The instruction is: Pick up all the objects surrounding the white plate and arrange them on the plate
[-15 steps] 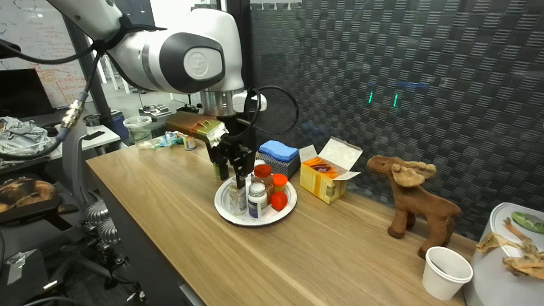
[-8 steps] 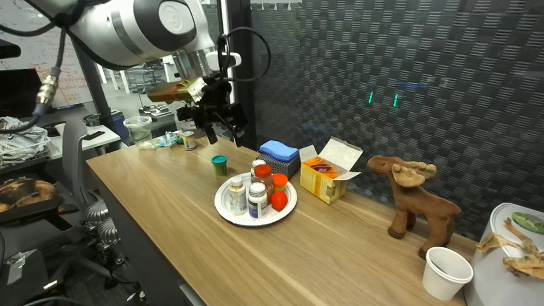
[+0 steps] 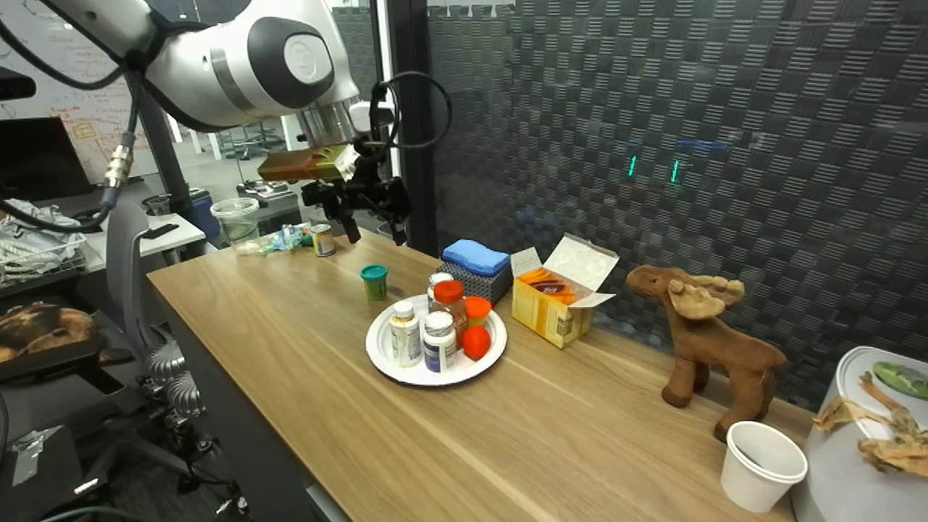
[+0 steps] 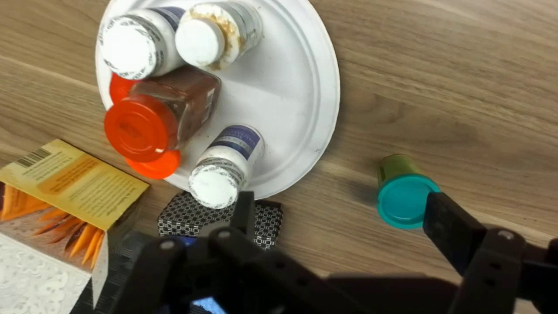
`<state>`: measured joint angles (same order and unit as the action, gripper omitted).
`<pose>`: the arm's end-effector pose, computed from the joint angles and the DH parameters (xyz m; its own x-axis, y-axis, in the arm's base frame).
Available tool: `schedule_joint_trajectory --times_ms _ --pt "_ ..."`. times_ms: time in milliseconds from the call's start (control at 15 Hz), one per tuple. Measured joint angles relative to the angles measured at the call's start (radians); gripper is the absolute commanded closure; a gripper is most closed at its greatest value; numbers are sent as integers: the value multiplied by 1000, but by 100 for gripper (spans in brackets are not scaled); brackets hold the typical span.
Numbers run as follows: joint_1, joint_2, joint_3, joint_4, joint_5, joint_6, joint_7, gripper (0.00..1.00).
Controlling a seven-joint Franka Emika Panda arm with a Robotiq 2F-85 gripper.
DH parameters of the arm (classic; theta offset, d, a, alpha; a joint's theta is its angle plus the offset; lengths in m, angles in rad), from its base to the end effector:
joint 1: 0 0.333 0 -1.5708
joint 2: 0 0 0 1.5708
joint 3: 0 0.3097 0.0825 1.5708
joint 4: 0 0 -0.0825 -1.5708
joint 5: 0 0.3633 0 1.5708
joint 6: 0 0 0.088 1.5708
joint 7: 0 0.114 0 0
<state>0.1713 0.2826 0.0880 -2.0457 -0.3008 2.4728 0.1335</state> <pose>0.5706 0.1491 0.3182 0.9265 0.3453 0.1495 0.3192 -0.9316 0.1736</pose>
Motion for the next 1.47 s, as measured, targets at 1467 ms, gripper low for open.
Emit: schedule_joint_trajectory --times_ms 1467 --pt "-48 250 100 177 269 -24 -341 0"
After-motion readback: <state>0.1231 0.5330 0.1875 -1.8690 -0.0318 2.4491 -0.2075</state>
